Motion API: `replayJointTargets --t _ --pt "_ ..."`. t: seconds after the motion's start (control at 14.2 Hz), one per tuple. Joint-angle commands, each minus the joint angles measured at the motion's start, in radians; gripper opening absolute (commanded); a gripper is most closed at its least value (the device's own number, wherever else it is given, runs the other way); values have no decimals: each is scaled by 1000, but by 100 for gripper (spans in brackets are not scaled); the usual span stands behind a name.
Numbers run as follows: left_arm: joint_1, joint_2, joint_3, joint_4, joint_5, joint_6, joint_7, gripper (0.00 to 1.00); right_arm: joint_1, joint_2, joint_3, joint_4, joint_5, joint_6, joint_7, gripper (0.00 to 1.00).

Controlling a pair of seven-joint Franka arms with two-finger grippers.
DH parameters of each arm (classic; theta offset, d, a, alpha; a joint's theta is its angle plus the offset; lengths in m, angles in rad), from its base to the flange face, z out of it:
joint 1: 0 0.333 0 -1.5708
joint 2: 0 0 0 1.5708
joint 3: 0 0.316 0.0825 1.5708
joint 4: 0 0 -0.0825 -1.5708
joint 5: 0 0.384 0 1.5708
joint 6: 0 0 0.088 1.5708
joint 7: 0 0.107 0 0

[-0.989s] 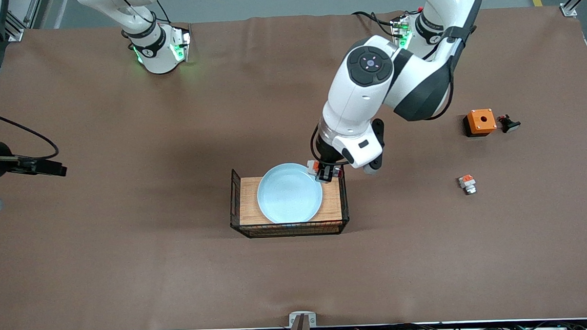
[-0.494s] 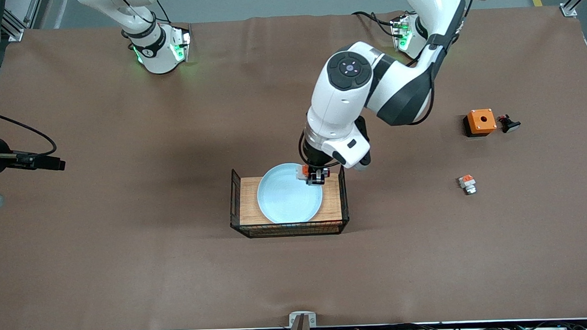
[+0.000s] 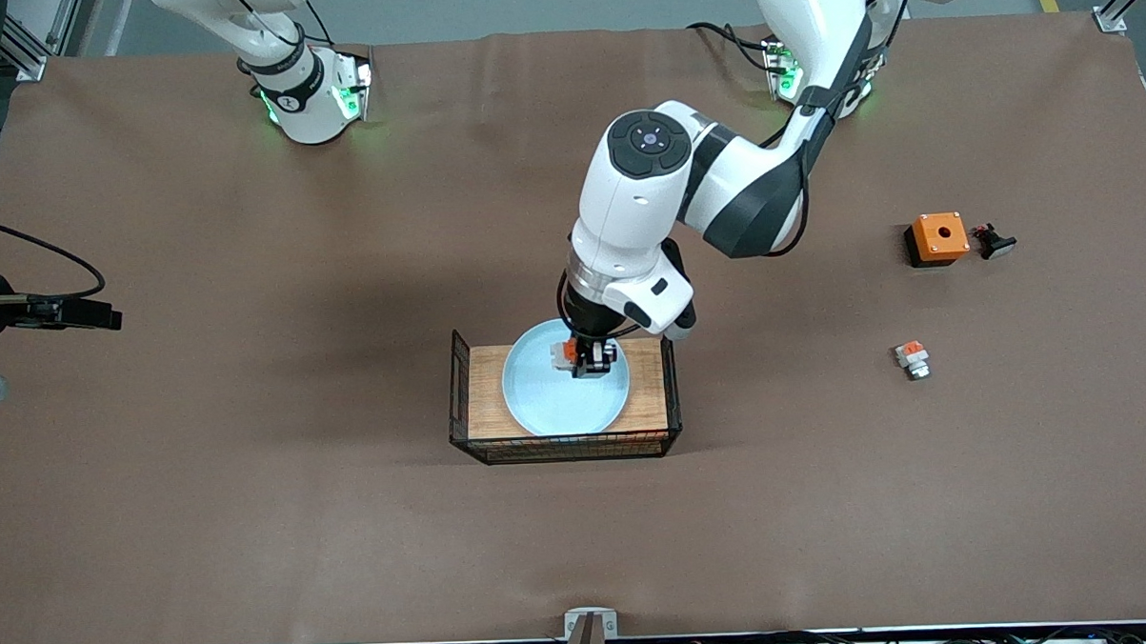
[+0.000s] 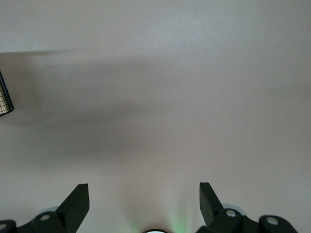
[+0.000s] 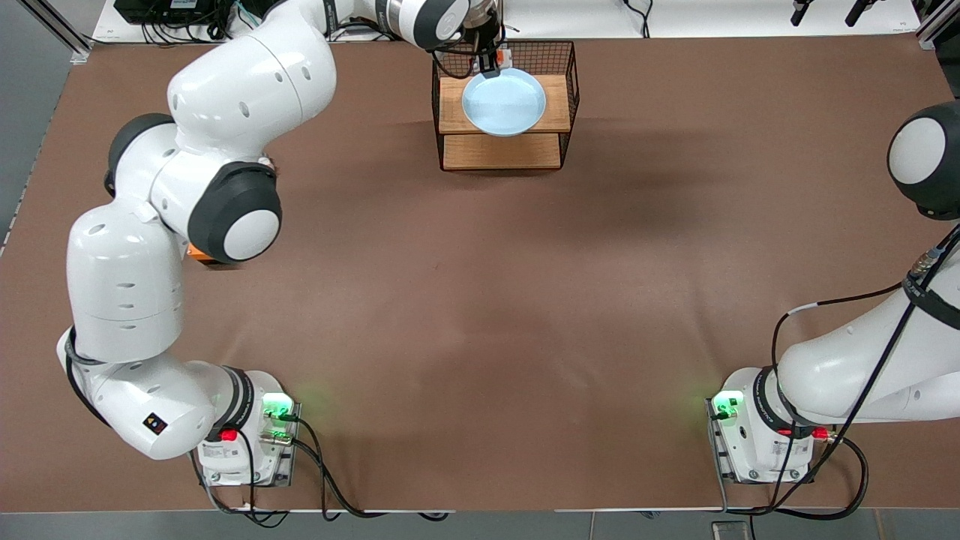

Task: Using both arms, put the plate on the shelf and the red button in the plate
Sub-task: 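Lower the red button onto the plate with the left gripper, then open the left gripper to release the button on the plate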

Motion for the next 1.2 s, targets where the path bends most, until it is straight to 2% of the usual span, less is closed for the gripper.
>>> replayJointTargets --t 0.0,0.35,0.49,0.71,1.13 --pt "-14 55 15 77 14 41 -35 31 -20 -21 14 -12 -9 8 -20 100" --pt "-30 83 23 75 15 76 -37 31 -23 -31 16 -2 7 -46 -17 100" --pt "-31 91 23 70 17 74 -34 31 -23 -76 16 9 43 -86 -6 100" --pt "-45 109 23 67 20 61 -31 31 -21 -129 17 -6 37 -86 -6 100" --pt "-48 149 23 66 21 24 0 31 -18 -269 17 -165 36 -28 -10 100"
